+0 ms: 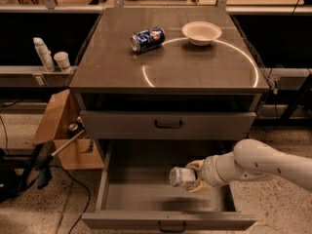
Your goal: Place blue plastic bottle into middle drawer
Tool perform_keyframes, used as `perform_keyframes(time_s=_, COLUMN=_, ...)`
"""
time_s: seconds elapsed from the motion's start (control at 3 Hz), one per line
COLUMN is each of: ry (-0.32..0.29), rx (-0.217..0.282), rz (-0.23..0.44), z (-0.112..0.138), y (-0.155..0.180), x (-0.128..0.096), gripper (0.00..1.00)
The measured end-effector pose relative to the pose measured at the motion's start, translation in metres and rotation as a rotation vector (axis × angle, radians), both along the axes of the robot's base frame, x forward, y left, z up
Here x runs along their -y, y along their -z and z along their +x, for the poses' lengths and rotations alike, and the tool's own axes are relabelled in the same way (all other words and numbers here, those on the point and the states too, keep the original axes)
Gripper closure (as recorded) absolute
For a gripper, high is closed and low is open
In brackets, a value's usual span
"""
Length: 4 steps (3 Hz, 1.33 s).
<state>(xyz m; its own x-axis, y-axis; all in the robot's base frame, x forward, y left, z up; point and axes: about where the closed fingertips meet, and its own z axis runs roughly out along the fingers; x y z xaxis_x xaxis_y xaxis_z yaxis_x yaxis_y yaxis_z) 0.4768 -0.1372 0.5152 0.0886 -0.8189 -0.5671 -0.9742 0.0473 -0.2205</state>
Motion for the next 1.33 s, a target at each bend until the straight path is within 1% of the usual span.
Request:
perform_keyframes(time_s=0.67, ry=0.019, rx=-0.046, rz=-0.003, z=-0.002, y=0.024, x=0.008, gripper=1.00)
perform_keyframes(time_s=1.0, ry=0.045, rx=-0.087, rz=-0.004, z=-0.003, y=0.050, x=0.017, gripper=1.00)
perform_keyframes(time_s=1.33, ry=0.045, rx=-0.087, rz=-0.004, z=-0.003, y=0.050, x=0.017, gripper=1.00)
